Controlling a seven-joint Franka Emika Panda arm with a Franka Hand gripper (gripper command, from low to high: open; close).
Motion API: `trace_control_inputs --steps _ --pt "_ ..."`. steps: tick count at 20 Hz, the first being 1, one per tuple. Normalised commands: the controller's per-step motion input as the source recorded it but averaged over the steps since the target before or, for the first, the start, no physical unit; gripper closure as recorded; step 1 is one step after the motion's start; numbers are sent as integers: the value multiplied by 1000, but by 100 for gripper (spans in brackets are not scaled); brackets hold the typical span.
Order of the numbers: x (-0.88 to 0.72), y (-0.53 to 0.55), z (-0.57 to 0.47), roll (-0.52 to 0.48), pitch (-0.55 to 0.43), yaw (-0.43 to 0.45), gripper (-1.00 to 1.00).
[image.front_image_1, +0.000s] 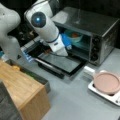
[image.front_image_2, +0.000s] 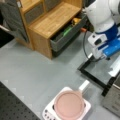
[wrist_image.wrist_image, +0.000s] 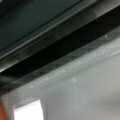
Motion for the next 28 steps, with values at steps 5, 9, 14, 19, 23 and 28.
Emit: trace_control_inputs --steps 5,9,14,19,23,28 --pt "-171 220 -103 346 73 153 -100" --pt "-182 268 -127 360 81 104 -100" --pt "-136 288 -129 286 48 15 -100" --pt "-80 253 -86 182 -24 -81 -100" --pt "-40 222 -110 120 -107 -113 -100" --pt "-11 136 -136 59 -139 -117 100"
